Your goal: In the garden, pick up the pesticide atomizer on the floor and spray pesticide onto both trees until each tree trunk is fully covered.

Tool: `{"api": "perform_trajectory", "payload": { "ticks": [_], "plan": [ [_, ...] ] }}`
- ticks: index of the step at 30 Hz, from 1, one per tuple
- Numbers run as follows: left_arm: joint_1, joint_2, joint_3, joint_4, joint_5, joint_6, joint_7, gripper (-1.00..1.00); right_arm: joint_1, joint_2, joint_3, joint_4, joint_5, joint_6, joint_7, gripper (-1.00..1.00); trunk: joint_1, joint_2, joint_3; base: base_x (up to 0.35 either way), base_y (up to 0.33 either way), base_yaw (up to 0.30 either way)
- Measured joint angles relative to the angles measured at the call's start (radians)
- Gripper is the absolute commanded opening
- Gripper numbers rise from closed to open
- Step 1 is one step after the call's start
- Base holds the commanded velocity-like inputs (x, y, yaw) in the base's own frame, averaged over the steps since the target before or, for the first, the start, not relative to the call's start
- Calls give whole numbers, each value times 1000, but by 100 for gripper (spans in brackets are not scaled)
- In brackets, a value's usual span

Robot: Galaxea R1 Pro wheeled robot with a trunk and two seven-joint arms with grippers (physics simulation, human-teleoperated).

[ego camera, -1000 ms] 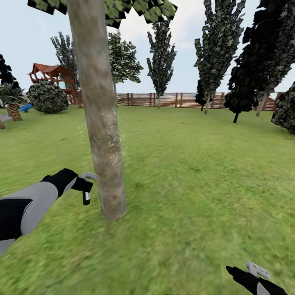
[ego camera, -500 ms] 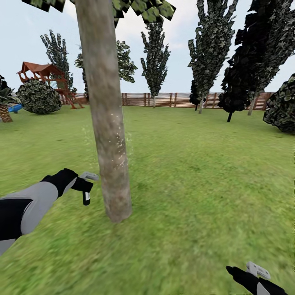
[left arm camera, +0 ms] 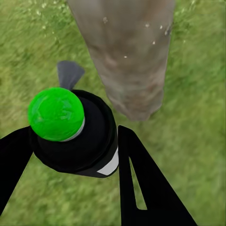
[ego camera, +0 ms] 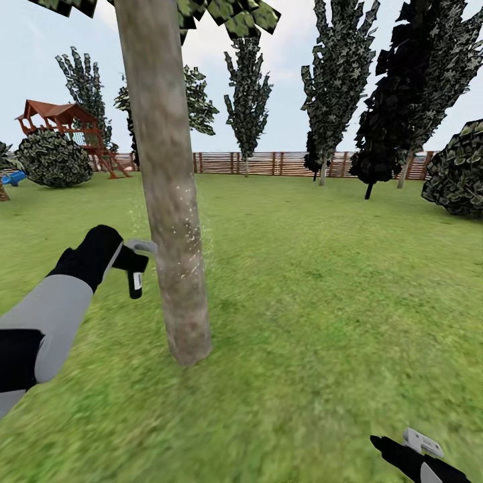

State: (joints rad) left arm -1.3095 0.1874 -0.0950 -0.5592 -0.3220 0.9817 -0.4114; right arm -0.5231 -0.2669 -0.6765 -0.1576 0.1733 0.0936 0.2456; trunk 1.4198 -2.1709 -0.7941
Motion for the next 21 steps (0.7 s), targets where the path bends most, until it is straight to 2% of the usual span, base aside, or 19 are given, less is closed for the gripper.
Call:
{"api": "perform_trajectory", "payload": {
  "ticks": [4, 8, 13, 15, 18, 21],
  "plan": [
    [-4, -6, -1, -6, 2, 5, -1, -100, 0, 0, 0, 0, 0, 0, 0, 100, 0, 0, 0, 0, 0, 0],
    [-38, -15, -1, -8, -1, 10, -1, -100, 0, 0, 0, 0, 0, 0, 0, 100, 0, 0, 0, 0, 0, 0],
    [-162, -16, -1, -7, 0, 13, -2, -100, 0, 0, 0, 0, -2, 0, 0, 100, 0, 0, 0, 0, 0, 0],
    [-246, -27, -2, -3, 4, 16, -2, -100, 0, 0, 0, 1, 0, 0, 0, 100, 0, 0, 0, 0, 0, 0],
    [-278, -42, -4, -1, 3, 17, -3, -100, 0, 0, 0, 0, -1, 0, -1, 100, 0, 0, 0, 0, 0, 0],
    [-328, -46, -5, 4, -1, 20, -3, -100, 0, 0, 0, 0, -2, 0, -2, 100, 0, 0, 0, 0, 0, -103]
  ]
}}
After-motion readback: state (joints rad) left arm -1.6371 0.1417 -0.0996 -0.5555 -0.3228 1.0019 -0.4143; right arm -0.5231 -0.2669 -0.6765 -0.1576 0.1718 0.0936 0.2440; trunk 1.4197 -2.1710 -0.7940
